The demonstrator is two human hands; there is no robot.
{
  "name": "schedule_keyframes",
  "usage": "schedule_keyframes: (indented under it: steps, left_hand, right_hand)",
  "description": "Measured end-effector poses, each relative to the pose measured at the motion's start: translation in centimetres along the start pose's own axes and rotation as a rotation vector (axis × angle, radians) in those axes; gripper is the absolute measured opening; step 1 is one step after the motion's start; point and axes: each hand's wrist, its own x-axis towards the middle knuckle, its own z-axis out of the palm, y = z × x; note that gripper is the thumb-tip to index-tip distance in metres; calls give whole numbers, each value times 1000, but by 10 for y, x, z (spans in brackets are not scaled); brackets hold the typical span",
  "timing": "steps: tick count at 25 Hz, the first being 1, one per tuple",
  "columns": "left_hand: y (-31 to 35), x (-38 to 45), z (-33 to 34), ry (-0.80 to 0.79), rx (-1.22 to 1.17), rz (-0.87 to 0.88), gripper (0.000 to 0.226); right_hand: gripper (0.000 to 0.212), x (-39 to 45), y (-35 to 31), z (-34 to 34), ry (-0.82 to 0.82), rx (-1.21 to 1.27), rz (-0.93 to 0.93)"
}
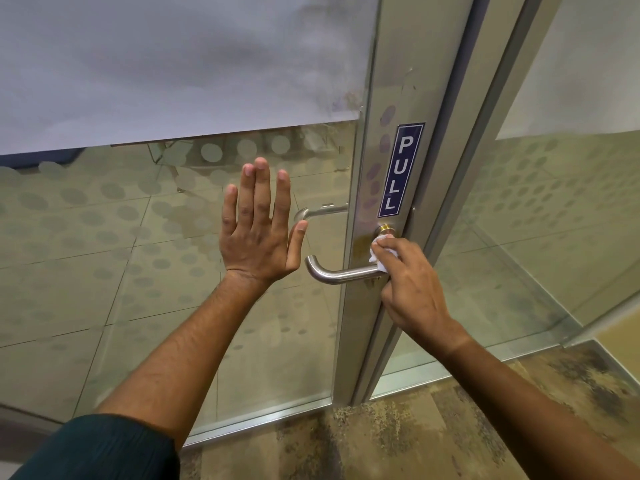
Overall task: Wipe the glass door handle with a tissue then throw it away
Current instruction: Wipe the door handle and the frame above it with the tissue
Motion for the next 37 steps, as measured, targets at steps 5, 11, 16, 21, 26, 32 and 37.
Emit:
schedule_keyframes:
  steps: [5,11,16,21,26,32,37]
  left_hand:
    - [0,-1,2,7,11,-7,81]
    - [1,-1,2,-1,15,-4,84]
    - [0,-1,3,5,7,-3,85]
    - [0,-2,2,8,1,1,87]
    - [0,-1,2,-3,12,13,86]
    - [0,-1,3,18,-2,3,88]
    - [1,-1,1,11,22,-8,80]
  right_hand:
    - [36,2,-13,6,189,305,310]
    - [35,9,-19,8,271,1075,864]
    - [28,14,-17,10,299,1155,967]
    - [24,11,-20,7,335,1161,1023]
    - [29,-8,-49,9,545,1458,1149]
    - [30,-20,-85,14,653,1760,1252]
    - [36,-13,-122,31,450,1954,1268]
